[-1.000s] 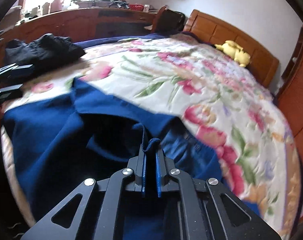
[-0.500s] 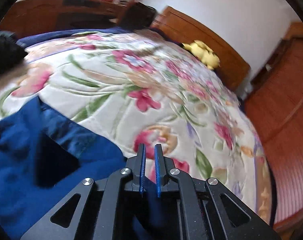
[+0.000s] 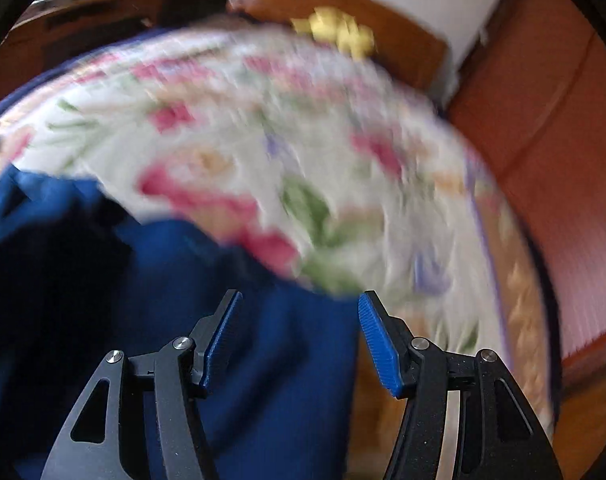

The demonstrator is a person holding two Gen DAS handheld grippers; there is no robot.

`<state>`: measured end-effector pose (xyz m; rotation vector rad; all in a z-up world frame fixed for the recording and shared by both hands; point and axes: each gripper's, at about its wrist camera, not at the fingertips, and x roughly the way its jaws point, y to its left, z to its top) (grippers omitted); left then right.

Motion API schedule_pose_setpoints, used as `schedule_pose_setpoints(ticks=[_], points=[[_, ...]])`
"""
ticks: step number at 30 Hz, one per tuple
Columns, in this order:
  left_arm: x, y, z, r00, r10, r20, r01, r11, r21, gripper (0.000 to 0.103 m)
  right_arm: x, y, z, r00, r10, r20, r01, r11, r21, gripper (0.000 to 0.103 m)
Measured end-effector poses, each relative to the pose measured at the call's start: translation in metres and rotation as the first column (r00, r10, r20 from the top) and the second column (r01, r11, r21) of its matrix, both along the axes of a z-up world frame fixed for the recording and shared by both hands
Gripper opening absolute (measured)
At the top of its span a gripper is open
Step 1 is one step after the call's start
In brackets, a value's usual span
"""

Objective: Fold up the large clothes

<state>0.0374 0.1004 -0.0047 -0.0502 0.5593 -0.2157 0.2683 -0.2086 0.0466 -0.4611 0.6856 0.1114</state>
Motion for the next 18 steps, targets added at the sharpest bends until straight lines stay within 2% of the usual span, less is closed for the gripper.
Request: schedule_pose_setpoints(ticks=[3, 5, 8, 9, 10, 11, 13, 15, 18], points=[[0.002, -0.002, -0.003, 1.0, 0.0, -0.009, 0.0, 1.0, 0.006, 0.086, 0.019, -0.028, -0.023, 0.995, -0.073, -0.069, 0.076, 0.996, 0.049, 0.062], [0.003, -0.003, -0.005, 1.0, 0.0, -0.016, 0.0, 1.0, 0.013, 0.086, 0.03, -0.04, -0.037, 0.987, -0.085, -0.136, 0.102, 0.987, 0.12, 0.062], [0.005, -0.005, -0.009, 1.0, 0.0, -0.029, 0.001, 1.0, 0.022, 0.086, 0.039, -0.05, -0.049, 0.978, -0.083, -0.192, 0.116, 0.98, 0.165, 0.06], [0.006, -0.006, -0.009, 1.0, 0.0, -0.03, 0.001, 1.0, 0.025, 0.086, 0.041, -0.052, -0.049, 0.979, -0.075, -0.189, 0.109, 0.978, 0.18, 0.052], [0.006, -0.006, -0.01, 1.0, 0.0, -0.03, 0.001, 1.0, 0.026, 0.086, 0.043, -0.054, -0.048, 0.981, -0.048, -0.186, 0.086, 0.976, 0.2, 0.024], [0.006, -0.006, -0.01, 1.0, 0.0, -0.031, 0.001, 1.0, 0.026, 0.086, 0.041, -0.051, -0.047, 0.984, -0.018, -0.177, 0.054, 0.977, 0.205, 0.008], [0.006, -0.006, -0.011, 0.999, 0.0, -0.034, 0.001, 1.0, 0.025, 0.086, 0.031, -0.051, -0.041, 0.992, 0.013, -0.124, 0.008, 0.985, 0.172, 0.003], [0.006, -0.006, -0.011, 0.999, -0.001, -0.036, 0.002, 1.0, 0.025, 0.086, 0.019, -0.055, -0.029, 0.998, 0.03, -0.046, -0.021, 0.984, 0.178, 0.002], [0.005, -0.006, -0.011, 0.999, -0.001, -0.038, 0.002, 1.0, 0.027, 0.086, 0.0, -0.075, -0.015, 0.997, -0.061, 0.051, 0.05, 0.982, 0.184, 0.002]])
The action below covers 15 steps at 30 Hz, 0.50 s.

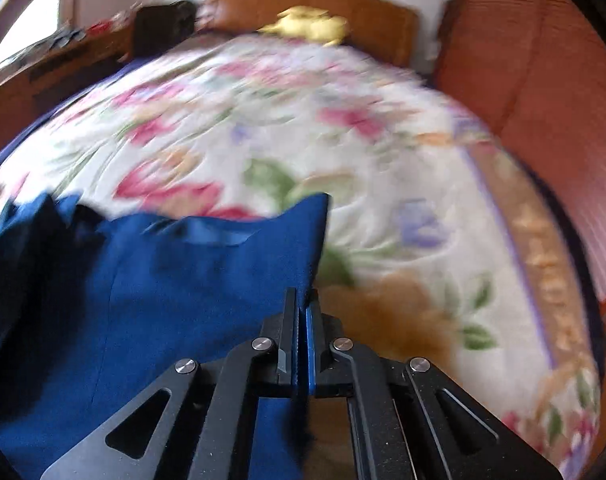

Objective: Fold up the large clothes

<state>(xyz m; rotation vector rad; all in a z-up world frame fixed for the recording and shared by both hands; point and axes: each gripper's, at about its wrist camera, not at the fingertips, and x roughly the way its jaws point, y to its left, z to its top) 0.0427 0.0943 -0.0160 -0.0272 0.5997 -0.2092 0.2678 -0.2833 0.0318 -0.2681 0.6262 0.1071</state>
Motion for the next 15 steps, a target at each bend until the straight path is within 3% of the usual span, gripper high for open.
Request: schedule_pose_setpoints(ticks=[3, 5, 8, 10, 13, 15], points=[[0.0, 0.001, 0.0, 1.0, 0.002, -0.003, -0.002, 1.0, 0.0, 0.086, 0.003, -0.022, -0.011, 0.994, -0.109, -0.028, 0.108, 0.994, -0.025, 0.002], [0.0, 0.001, 0.0, 1.0, 0.005, -0.005, -0.005, 1.0, 0.0, 0.086, 0.008, -0.027, -0.022, 0.989, -0.125, -0.079, 0.122, 0.992, -0.041, 0.002], [-0.001, 0.002, 0.0, 1.0, 0.003, -0.002, -0.003, 1.0, 0.002, 0.086, 0.01, -0.023, -0.027, 0.987, -0.143, -0.077, 0.138, 0.988, -0.066, 0.003], [-0.002, 0.003, 0.0, 1.0, 0.005, 0.0, -0.005, 1.0, 0.001, 0.086, 0.016, -0.016, -0.021, 0.986, -0.144, -0.08, 0.138, 0.988, -0.068, 0.016], [-0.003, 0.006, 0.002, 1.0, 0.01, 0.005, -0.01, 1.0, -0.005, 0.086, 0.003, 0.007, 0.001, 0.995, -0.101, -0.021, 0.099, 0.991, -0.089, 0.049], [-0.004, 0.009, 0.003, 1.0, 0.015, 0.011, -0.015, 1.0, -0.011, 0.086, -0.001, 0.029, 0.017, 0.999, -0.048, 0.015, 0.048, 0.997, -0.054, 0.055]])
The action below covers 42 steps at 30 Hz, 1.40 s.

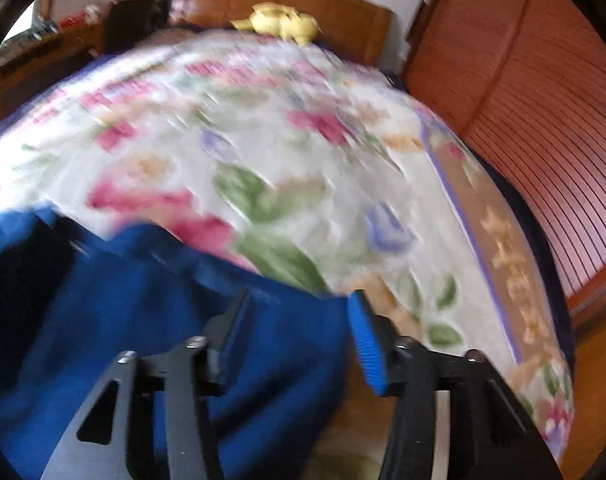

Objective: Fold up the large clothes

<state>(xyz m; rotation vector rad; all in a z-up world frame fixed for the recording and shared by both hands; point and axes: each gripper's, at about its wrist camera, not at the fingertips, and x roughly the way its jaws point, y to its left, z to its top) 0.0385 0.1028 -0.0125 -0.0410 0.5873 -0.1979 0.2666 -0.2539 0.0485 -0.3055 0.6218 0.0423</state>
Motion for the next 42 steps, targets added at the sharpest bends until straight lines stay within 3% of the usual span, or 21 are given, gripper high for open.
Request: schedule_pose_setpoints(ticks=[7, 15, 19, 22, 24, 25, 28, 32, 36, 37, 39, 40, 41, 42], points=[[0.0, 0.003, 0.001, 1.0, 0.009, 0.009, -0.009, 1.0, 0.003, 0.086, -0.016, 0.089, 0.009, 0.97, 0.243, 0.003, -0.243, 0.968, 0.063, 0.056], [-0.001, 0.012, 0.0, 1.0, 0.024, 0.006, -0.024, 1.0, -0.001, 0.086, -0.015, 0.205, -0.016, 0.857, 0.508, -0.083, -0.503, 0.861, 0.075, 0.056], [-0.003, 0.02, -0.002, 1.0, 0.031, 0.003, -0.031, 0.999, -0.007, 0.086, -0.007, 0.251, -0.037, 0.802, 0.574, -0.167, -0.574, 0.817, 0.052, 0.056], [-0.004, 0.025, -0.003, 0.999, 0.035, 0.0, -0.035, 0.999, -0.014, 0.086, -0.002, 0.275, -0.054, 0.784, 0.574, -0.235, -0.593, 0.805, -0.01, 0.056], [-0.004, 0.028, -0.003, 0.999, 0.036, -0.001, -0.036, 0.999, -0.019, 0.086, 0.002, 0.286, -0.059, 0.78, 0.571, -0.258, -0.599, 0.8, -0.041, 0.016], [-0.005, 0.029, -0.003, 0.999, 0.035, 0.0, -0.035, 0.999, -0.022, 0.086, 0.001, 0.294, -0.058, 0.77, 0.58, -0.265, -0.612, 0.79, -0.049, 0.003], [-0.007, 0.031, -0.002, 0.999, 0.033, 0.007, -0.033, 0.999, -0.03, 0.086, -0.003, 0.308, -0.042, 0.76, 0.616, -0.207, -0.637, 0.77, -0.049, 0.003], [-0.009, 0.031, -0.001, 1.0, 0.029, 0.01, -0.029, 0.999, -0.03, 0.086, -0.005, 0.321, -0.024, 0.783, 0.617, -0.081, -0.621, 0.782, -0.055, 0.003], [-0.01, 0.031, 0.002, 0.999, 0.028, 0.018, -0.027, 0.999, -0.033, 0.086, 0.003, 0.33, -0.03, 0.79, 0.603, -0.106, -0.61, 0.791, -0.044, 0.003], [-0.01, 0.031, 0.002, 0.999, 0.027, 0.02, -0.027, 0.999, -0.034, 0.086, 0.006, 0.33, -0.035, 0.799, 0.587, -0.13, -0.596, 0.801, -0.045, 0.01], [-0.012, 0.027, 0.005, 0.999, 0.021, 0.028, -0.02, 0.999, -0.036, 0.086, 0.004, 0.324, -0.032, 0.823, 0.552, -0.134, -0.561, 0.826, -0.047, 0.035], [-0.012, 0.025, 0.006, 0.999, 0.017, 0.031, -0.016, 0.999, -0.036, 0.086, 0.002, 0.318, -0.029, 0.831, 0.543, -0.121, -0.551, 0.834, -0.04, 0.057], [-0.012, 0.022, 0.008, 0.999, 0.012, 0.035, -0.011, 0.999, -0.036, 0.086, -0.003, 0.308, -0.026, 0.838, 0.537, -0.098, -0.542, 0.84, -0.028, 0.066], [-0.013, 0.02, 0.01, 0.999, 0.007, 0.04, -0.006, 0.999, -0.035, 0.086, -0.009, 0.297, -0.022, 0.846, 0.528, -0.074, -0.53, 0.848, -0.02, 0.067]])
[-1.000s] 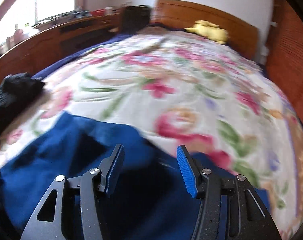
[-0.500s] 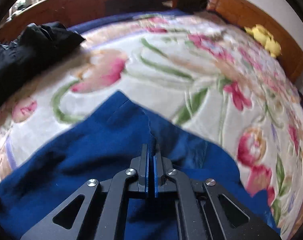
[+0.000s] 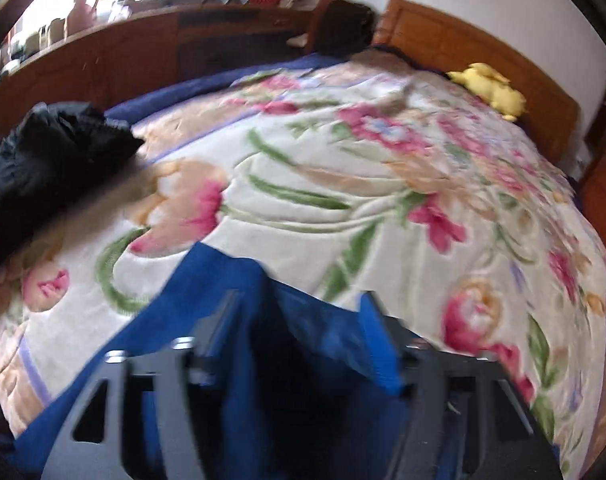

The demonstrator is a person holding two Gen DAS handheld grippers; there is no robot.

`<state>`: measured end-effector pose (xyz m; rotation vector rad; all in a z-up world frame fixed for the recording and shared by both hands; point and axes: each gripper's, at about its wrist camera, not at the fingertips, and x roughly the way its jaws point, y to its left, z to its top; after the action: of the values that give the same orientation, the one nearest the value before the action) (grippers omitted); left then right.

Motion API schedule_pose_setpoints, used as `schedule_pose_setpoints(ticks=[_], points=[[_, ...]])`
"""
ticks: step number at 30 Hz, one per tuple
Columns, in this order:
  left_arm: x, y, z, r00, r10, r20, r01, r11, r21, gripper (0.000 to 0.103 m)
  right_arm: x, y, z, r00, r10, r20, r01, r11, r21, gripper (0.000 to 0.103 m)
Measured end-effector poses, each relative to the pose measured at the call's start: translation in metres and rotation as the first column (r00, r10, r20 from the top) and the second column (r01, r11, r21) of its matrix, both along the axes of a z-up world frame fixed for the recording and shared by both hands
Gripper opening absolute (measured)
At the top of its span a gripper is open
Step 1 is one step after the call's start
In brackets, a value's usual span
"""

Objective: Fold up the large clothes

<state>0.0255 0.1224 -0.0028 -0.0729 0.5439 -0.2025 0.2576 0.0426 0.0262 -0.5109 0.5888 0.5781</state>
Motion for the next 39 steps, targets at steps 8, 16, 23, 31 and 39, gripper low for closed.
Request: schedule_pose_setpoints(ticks=[8, 16, 23, 31, 39], points=[[-0.012, -0.052, 0.021, 0.994, -0.088, 0.06, 0.087, 0.996, 0.025, 0.086, -0.088, -0.153, 0.002, 0.967, -0.229, 0.108, 0.219, 0.971, 0.097, 0.069], [-0.012, -0.118, 0.021, 0.981, -0.189, 0.047, 0.187, 0.981, 0.046, 0.086, -0.17, -0.268, -0.027, 0.912, -0.403, 0.08, 0.387, 0.908, 0.158, 0.069], [-0.007, -0.155, 0.002, 0.974, -0.227, -0.018, 0.228, 0.97, 0.079, 0.086, -0.208, -0.297, -0.031, 0.894, -0.445, 0.046, 0.426, 0.878, 0.217, 0.084], [-0.005, -0.161, -0.026, 0.973, -0.212, -0.089, 0.222, 0.967, 0.123, 0.086, -0.195, -0.314, -0.049, 0.853, -0.523, 0.008, 0.51, 0.836, 0.202, 0.086], [-0.001, -0.161, -0.039, 0.967, -0.224, -0.124, 0.239, 0.963, 0.122, 0.086, -0.183, -0.322, -0.068, 0.84, -0.537, -0.079, 0.539, 0.81, 0.23, 0.093]])
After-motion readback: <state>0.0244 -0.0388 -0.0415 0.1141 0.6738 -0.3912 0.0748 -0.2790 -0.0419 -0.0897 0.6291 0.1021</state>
